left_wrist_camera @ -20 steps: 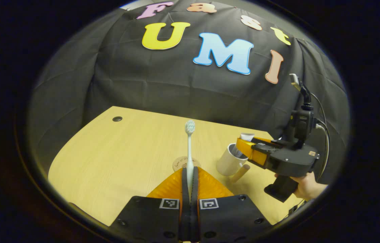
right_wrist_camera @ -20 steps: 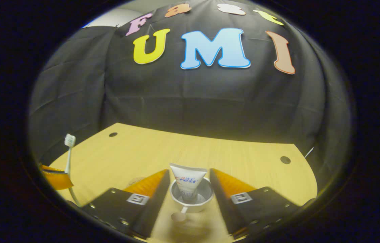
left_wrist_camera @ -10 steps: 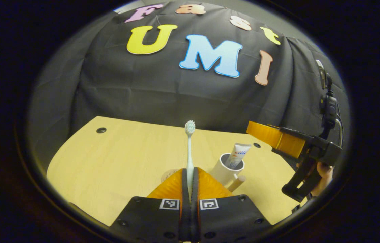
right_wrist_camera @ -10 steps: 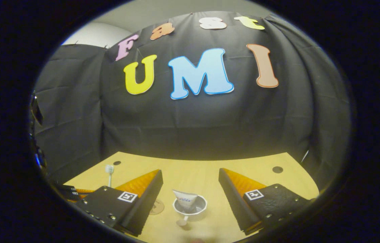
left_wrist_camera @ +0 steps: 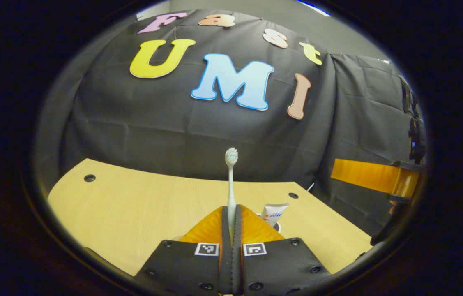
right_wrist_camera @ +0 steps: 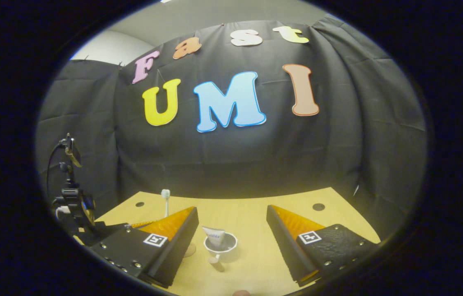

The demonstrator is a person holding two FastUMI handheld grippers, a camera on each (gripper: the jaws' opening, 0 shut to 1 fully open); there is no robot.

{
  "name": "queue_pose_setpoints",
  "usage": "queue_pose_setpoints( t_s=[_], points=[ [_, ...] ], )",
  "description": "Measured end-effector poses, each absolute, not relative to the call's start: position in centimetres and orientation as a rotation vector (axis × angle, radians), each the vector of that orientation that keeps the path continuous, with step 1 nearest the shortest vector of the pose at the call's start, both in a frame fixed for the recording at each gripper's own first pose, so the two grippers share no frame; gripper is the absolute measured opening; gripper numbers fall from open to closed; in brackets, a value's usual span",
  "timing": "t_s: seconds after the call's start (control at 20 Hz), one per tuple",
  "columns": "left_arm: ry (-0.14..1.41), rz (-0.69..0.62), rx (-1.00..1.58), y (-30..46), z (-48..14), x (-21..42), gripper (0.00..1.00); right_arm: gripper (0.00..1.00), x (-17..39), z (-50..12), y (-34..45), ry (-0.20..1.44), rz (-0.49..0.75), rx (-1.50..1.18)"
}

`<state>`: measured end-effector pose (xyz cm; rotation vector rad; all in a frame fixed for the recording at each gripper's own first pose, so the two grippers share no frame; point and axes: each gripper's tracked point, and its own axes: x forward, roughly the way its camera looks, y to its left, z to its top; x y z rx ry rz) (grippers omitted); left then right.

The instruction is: Put the toothbrush and toothpaste on the desktop into the cup, then pick up the cup and place it on the coaster on the desktop.

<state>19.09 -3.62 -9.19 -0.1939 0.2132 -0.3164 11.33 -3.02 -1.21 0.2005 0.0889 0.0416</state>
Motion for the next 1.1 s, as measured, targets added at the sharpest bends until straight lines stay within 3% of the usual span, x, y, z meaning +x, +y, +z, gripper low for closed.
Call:
queue_pose_setpoints(
  t_s=[0.4, 0.8, 1.1],
  points=[
    [0.033, -0.396, -0.280, -6.8, -6.2, 22.8, 0.07, 1.00, 6.3, -4.7, -4.7, 0.206, -0.048, 0.227],
    [0.028, -0.423, -0.328, -8.8, -8.0, 25.2, 0.08, 0.99, 3.9, -6.7, -6.5, 0.248, -0.115, 0.302],
    [0.067, -0.433, -0.286, -9.8, -10.5, 25.7, 0.08, 1.00, 4.2, -6.8, -6.1, 0.246, -0.094, 0.317]
  ],
)
